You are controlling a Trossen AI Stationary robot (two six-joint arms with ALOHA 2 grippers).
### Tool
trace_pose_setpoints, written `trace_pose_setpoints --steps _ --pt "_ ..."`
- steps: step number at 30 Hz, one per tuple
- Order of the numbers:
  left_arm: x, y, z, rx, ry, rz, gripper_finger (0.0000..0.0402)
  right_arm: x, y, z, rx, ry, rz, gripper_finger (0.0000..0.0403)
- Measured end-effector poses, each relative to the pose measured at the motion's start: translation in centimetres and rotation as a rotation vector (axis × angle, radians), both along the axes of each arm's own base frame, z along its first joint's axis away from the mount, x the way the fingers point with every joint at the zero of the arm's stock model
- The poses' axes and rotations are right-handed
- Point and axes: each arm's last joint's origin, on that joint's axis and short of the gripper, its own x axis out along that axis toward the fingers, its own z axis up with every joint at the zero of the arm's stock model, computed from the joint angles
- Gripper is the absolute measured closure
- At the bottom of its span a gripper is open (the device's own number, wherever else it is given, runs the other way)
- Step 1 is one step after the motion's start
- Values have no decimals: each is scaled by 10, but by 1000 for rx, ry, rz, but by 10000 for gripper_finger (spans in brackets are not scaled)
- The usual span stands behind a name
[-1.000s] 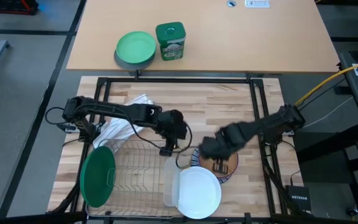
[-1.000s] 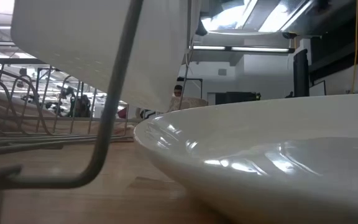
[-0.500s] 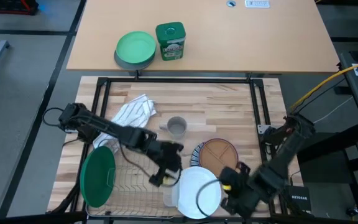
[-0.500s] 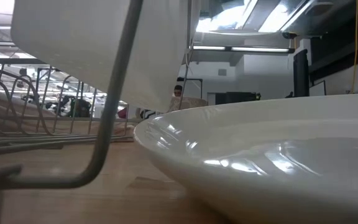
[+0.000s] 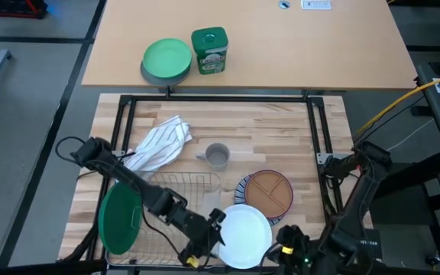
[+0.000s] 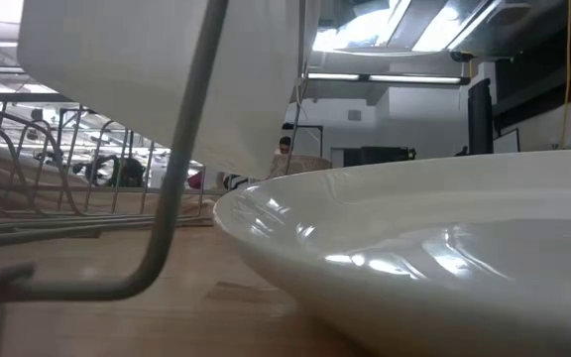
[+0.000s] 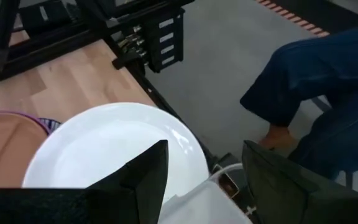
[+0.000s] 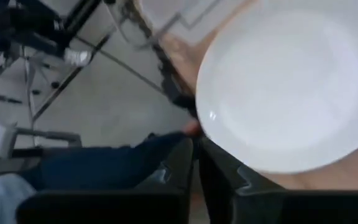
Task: Sort dishes
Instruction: Put the white plate into the dish rack
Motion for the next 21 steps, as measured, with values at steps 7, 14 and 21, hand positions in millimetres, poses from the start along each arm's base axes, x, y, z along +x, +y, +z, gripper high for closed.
trace_pose_setpoints --steps 7,14,21 --pt "-6 -16 -7 -7 19 2 208 0 -9 -25 91 209 -57 265" --pt "-12 -24 -7 6 13 2 208 -11 -25 -65 74 416 -217 227" --pt "-14 -27 -7 -6 25 4 208 -11 -28 -101 131 335 -252 231"
